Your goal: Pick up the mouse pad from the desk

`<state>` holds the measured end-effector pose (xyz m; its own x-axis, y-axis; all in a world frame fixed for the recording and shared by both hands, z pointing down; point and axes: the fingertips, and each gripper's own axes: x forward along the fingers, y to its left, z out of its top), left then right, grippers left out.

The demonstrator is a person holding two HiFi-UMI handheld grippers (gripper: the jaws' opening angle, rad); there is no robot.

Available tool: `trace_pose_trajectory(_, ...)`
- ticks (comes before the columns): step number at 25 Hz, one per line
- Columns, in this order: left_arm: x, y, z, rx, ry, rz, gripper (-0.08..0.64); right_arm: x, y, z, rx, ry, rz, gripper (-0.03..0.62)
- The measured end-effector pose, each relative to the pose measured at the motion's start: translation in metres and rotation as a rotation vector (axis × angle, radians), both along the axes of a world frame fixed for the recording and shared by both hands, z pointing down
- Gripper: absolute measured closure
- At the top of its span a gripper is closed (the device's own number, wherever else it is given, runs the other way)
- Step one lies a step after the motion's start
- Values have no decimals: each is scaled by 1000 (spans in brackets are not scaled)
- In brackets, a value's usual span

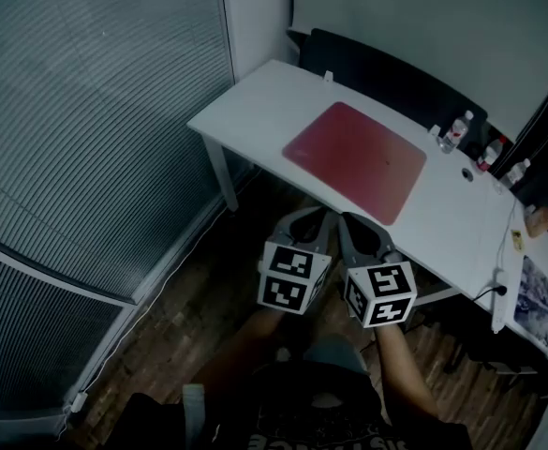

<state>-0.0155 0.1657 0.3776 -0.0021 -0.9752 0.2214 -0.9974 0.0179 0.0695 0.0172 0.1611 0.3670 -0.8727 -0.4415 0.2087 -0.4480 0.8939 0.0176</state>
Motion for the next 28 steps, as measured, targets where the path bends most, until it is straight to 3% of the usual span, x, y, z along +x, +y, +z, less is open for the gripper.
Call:
trace_pose_trajectory(13, -18, -49, 12, -29, -24, 21, 555, -20, -50, 15, -34, -26, 22, 591)
trace_pose_trajectory(28, -54, -170, 27, -74, -29, 9, 555, -51, -175, 27, -78, -30, 14, 591)
